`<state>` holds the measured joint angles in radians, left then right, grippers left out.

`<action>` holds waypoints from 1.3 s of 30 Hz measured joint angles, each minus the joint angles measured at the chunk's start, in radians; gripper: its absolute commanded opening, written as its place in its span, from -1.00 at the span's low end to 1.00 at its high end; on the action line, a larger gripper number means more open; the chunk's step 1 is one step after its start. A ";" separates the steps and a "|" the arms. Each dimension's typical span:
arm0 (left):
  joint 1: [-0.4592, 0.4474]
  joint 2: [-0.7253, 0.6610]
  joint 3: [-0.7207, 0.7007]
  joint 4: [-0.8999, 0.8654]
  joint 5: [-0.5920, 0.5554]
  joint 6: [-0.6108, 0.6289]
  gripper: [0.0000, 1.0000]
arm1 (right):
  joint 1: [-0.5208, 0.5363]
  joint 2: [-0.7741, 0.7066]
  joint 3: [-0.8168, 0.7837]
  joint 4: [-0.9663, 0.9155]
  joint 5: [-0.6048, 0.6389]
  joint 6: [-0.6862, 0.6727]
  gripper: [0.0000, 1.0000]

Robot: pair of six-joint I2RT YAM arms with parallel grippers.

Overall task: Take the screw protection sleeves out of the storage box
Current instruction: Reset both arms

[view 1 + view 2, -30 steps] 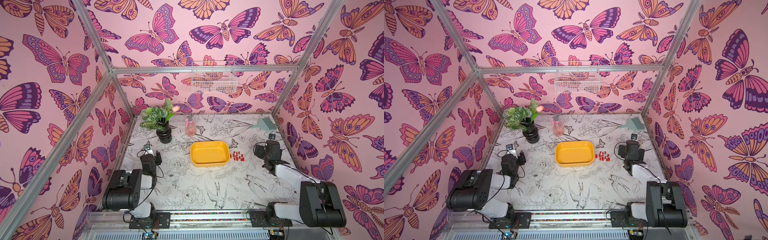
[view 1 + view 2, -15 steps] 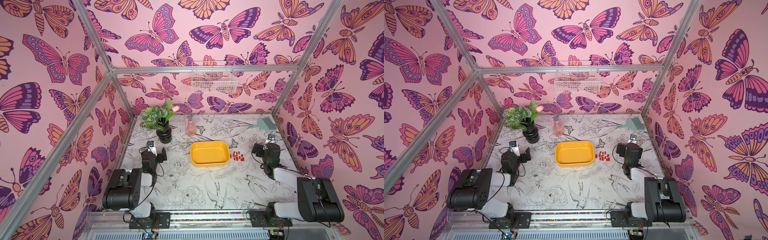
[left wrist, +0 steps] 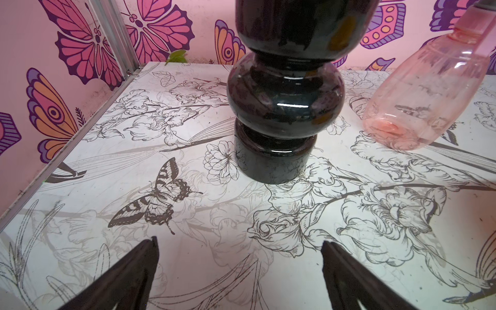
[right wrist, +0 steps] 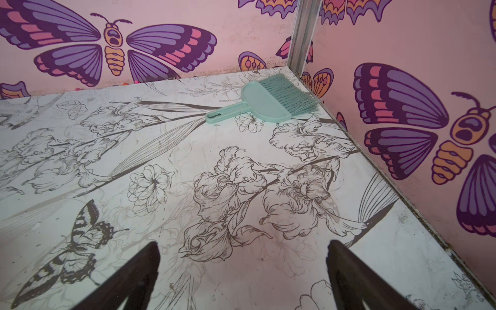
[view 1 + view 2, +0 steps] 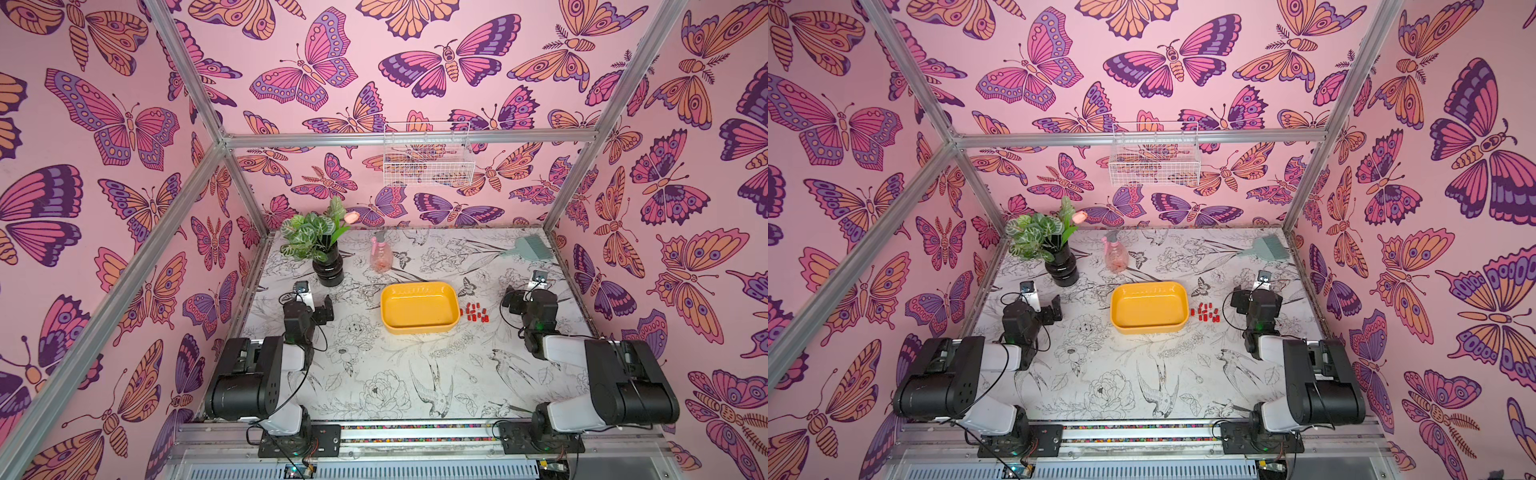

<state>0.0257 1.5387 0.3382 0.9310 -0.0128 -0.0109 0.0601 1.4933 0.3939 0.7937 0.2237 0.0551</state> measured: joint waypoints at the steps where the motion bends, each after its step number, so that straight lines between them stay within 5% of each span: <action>1: 0.000 0.000 0.010 -0.005 0.002 0.001 1.00 | 0.000 0.006 -0.005 0.003 -0.001 0.000 0.97; 39: 0.000 0.000 0.027 -0.027 0.014 0.004 1.00 | 0.000 0.008 -0.014 0.031 -0.001 -0.001 0.97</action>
<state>0.0257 1.5387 0.3649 0.9035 0.0010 -0.0071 0.0601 1.5017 0.3798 0.8242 0.2230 0.0544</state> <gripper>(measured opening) 0.999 0.986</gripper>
